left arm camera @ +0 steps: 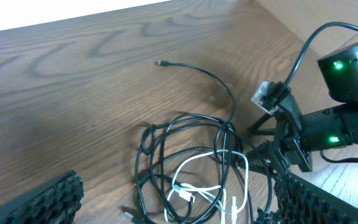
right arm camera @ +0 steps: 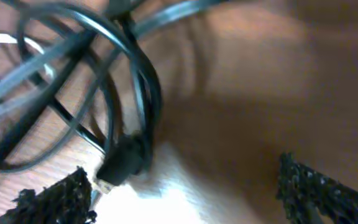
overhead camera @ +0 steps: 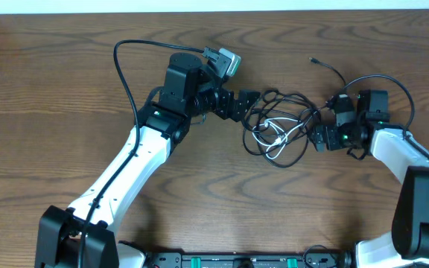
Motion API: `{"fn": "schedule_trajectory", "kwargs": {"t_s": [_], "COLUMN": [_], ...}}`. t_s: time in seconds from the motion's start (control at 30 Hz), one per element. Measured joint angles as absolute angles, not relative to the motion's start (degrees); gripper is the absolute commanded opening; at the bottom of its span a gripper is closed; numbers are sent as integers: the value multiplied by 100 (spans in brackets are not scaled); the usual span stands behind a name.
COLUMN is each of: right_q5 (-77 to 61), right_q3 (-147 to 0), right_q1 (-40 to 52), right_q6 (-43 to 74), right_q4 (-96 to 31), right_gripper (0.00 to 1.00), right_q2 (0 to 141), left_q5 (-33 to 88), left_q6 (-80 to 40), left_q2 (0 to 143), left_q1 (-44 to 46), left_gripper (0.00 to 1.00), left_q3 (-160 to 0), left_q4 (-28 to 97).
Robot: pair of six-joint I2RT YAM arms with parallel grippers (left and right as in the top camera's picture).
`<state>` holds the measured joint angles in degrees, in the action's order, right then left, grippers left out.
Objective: Untangle cables
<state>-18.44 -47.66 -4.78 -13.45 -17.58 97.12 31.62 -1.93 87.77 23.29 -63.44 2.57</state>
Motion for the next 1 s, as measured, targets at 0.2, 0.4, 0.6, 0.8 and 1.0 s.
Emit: {"fn": "schedule_trajectory", "kwargs": {"t_s": [0.2,0.4,0.6,0.8,1.0], "right_q5": [-2401,-2773,-2980,-3048,-3035], "right_q3": [-4755,-4755,-4786,-4799,-4788], "right_q1": [-469,-250,14,47,-43], "right_q6": [-1575,-1754,-1870,-1846,-1776], "right_q4": [-1234,-1007,-683,-637,-775], "right_gripper": [80,70,43,30,15], "right_q2": [9712,9771,10315,10381,10294], "left_q5": [3162,3162,3162,3162,3162], "left_q6": [-193,-191,-191,-193,-193], "left_q2": [8777,8777,8777,8777,8777], "left_q1": [2329,2329,2329,2329,2329], "left_gripper": [98,98,98,97,98], "left_q3": [-6344,-6344,-6344,-6344,-6344], "left_q4": [257,257,259,257,257]}}
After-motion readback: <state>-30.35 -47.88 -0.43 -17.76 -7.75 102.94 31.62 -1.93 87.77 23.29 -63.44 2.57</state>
